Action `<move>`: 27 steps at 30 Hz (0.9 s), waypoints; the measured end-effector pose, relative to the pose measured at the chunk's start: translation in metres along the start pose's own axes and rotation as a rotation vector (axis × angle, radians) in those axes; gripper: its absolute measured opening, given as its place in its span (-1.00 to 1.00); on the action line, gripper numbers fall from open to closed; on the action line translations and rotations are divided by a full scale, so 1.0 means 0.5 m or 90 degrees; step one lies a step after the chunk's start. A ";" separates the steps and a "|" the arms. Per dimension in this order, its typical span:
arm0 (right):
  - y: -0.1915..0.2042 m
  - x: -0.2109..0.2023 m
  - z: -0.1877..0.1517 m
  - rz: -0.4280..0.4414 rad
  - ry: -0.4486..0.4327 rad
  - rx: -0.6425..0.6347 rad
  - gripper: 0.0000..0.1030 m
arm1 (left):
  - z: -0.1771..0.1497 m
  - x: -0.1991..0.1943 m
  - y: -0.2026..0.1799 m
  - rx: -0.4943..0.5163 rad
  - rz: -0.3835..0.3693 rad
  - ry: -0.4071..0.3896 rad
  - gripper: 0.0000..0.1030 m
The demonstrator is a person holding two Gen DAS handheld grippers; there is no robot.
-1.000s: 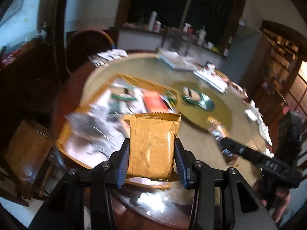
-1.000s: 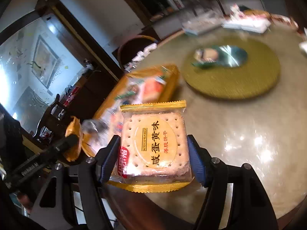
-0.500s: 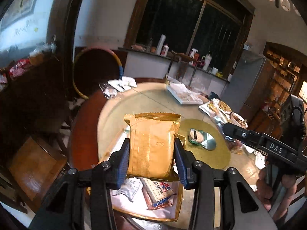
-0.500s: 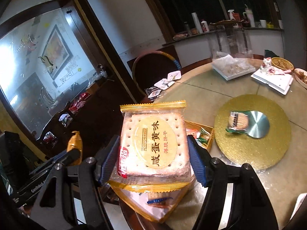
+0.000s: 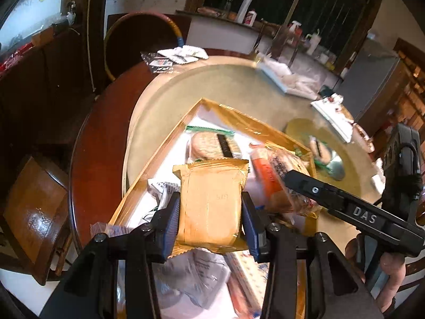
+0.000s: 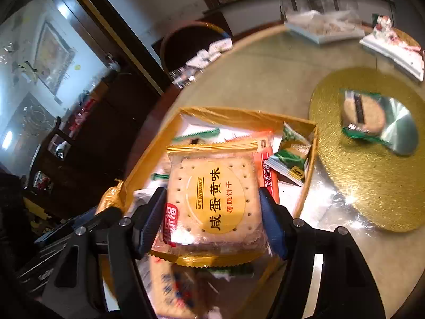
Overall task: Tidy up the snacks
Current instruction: 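Carry the biscuit pack and pouch into the tray with both grippers and release, then grasp the green-edged round cracker pack on the lazy susan with the right gripper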
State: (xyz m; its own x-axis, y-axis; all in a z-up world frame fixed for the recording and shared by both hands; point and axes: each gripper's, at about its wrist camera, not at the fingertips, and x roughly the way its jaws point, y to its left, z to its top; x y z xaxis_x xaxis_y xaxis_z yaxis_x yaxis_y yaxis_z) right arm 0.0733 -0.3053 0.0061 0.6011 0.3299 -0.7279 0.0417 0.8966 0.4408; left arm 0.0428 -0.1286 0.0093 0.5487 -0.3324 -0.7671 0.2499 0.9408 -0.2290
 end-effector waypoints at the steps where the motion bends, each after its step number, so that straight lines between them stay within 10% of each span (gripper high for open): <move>1: -0.002 0.009 0.002 -0.002 0.004 -0.001 0.35 | -0.001 0.008 -0.003 0.007 0.016 0.004 -0.16; 9: -0.010 0.046 0.004 -0.025 0.011 -0.014 0.36 | -0.021 0.053 -0.008 0.033 0.057 0.036 -0.12; 14: -0.030 0.009 0.001 0.022 -0.004 0.009 0.48 | -0.030 0.013 -0.010 0.007 0.033 -0.006 0.58; 27: -0.272 -0.159 0.071 -0.013 -0.091 0.132 0.57 | -0.067 -0.096 -0.077 -0.018 -0.027 -0.105 0.59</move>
State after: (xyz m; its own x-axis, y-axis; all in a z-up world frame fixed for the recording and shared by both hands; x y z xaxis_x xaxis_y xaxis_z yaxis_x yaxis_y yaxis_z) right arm 0.0479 -0.4637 0.0229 0.7041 0.2539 -0.6632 0.2093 0.8182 0.5355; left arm -0.0198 -0.1466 0.0351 0.6624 -0.3753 -0.6483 0.2534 0.9267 -0.2775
